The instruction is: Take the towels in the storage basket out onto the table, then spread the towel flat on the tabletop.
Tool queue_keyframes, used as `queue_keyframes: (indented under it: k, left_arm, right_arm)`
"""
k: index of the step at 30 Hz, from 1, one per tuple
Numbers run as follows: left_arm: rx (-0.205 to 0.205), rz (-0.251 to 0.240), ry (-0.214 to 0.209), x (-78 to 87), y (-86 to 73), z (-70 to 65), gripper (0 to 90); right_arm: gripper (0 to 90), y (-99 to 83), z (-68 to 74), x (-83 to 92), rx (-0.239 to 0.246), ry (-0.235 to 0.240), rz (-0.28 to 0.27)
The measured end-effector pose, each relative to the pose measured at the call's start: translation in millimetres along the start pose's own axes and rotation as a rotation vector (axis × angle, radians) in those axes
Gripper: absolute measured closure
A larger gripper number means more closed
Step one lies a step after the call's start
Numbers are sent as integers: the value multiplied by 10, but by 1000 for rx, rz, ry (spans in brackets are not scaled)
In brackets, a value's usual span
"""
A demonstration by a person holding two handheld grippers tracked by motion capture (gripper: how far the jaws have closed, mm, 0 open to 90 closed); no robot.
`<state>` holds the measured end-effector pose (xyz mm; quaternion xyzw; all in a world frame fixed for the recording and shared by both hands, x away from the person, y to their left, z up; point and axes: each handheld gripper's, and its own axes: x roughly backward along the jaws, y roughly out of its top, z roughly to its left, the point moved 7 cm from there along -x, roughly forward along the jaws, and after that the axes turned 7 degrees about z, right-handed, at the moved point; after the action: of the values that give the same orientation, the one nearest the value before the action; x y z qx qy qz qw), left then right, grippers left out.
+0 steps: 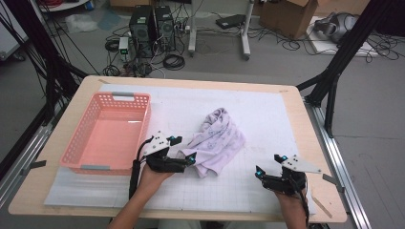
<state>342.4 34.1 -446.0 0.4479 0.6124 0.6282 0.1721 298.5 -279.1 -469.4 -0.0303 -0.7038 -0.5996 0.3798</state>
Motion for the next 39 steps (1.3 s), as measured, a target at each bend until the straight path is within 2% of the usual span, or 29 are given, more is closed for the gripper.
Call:
queue_keyframes:
  k: [3,7,12,13,16,22,28,31,34,36,37,39]
  left_arm:
    - [13,-5,-2,12,7,1,172]
    - [22,-10,21,46,10,58,172]
    - [22,-7,22,30,4,64,173]
    - [14,-5,21,26,5,50,173]
    - [12,-1,20,29,3,48,173]
    - [35,-6,33,66,15,95,176]
    - [37,12,34,93,-11,110,177]
    - [57,14,37,116,-34,139,178]
    - [59,30,38,117,-82,141,181]
    - [54,26,40,111,-78,139,182]
    - [54,26,40,111,-78,139,183]
    - [53,25,37,102,-71,128,186]
  right_arm:
    - [152,-10,17,-19,4,4,8]
    - [152,-16,40,-22,-4,15,6]
    - [152,-14,64,12,9,21,-4]
    - [152,-13,70,6,-1,26,-1]
    - [152,-16,85,-38,15,29,12]
    - [153,4,129,-96,15,33,20]
    - [153,35,119,-172,-14,38,31]
    - [153,68,162,-274,-47,54,39]
    - [153,86,225,-361,-32,66,60]
    - [162,105,343,-485,28,75,112]
    - [161,126,369,-514,38,74,111]
    - [161,170,414,-556,28,84,97]
